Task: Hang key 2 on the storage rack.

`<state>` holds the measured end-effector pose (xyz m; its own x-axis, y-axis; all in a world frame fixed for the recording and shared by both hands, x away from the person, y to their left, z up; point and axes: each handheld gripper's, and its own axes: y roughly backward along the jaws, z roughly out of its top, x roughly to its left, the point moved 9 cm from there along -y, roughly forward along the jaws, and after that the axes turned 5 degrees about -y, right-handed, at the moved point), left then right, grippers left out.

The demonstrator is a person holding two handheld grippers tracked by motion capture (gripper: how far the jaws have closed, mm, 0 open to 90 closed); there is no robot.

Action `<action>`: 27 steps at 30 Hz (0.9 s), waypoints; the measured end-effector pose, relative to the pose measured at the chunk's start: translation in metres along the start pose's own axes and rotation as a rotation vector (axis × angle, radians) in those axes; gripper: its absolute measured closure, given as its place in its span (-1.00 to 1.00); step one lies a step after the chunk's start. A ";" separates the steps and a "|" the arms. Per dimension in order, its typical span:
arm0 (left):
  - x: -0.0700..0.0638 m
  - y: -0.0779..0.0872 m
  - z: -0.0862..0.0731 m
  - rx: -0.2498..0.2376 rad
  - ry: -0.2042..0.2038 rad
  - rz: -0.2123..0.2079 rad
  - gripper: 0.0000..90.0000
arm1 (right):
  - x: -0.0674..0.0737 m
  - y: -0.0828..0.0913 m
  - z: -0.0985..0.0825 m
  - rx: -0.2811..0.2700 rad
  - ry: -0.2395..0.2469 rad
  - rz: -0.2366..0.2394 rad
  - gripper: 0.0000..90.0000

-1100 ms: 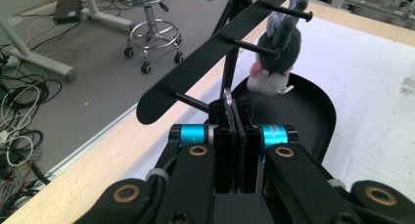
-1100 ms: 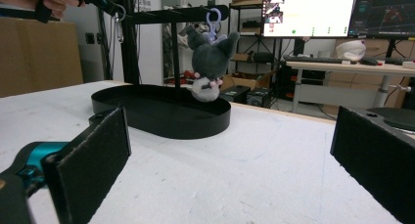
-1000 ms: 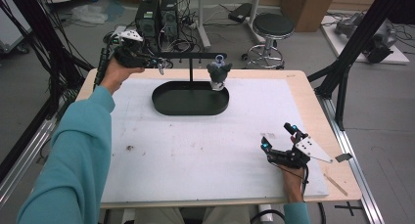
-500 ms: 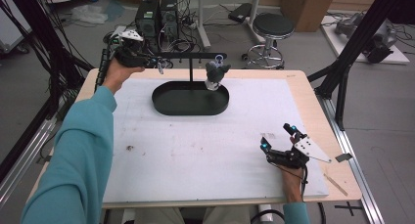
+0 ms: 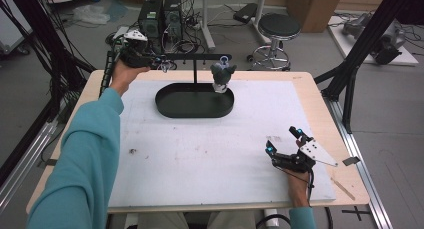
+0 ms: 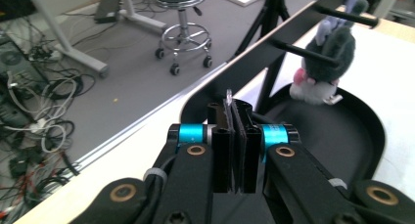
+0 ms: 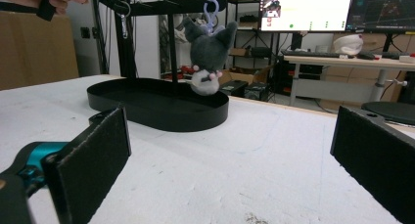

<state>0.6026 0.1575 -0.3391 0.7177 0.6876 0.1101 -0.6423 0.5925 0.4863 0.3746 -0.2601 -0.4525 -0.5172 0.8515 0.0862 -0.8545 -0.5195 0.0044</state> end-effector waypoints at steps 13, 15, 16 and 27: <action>0.016 0.014 0.003 -0.071 0.036 0.122 -0.09 | -0.001 0.000 -0.001 0.005 0.007 -0.004 -0.99; 0.016 0.019 0.006 -0.104 0.028 0.122 -0.37 | -0.001 -0.001 0.000 0.002 0.012 -0.006 -0.99; 0.016 0.021 0.007 -0.112 0.028 0.120 -0.53 | -0.001 -0.001 -0.001 0.004 0.011 -0.007 -0.99; -0.009 0.069 -0.008 -0.251 0.008 0.028 -0.96 | -0.003 -0.001 -0.001 0.006 -0.001 -0.006 -0.99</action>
<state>0.5492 0.1954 -0.3139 0.6970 0.7080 0.1134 -0.7095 0.6581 0.2521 0.3773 -0.2618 -0.4539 -0.5123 0.8544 0.0872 -0.8571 -0.5150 0.0109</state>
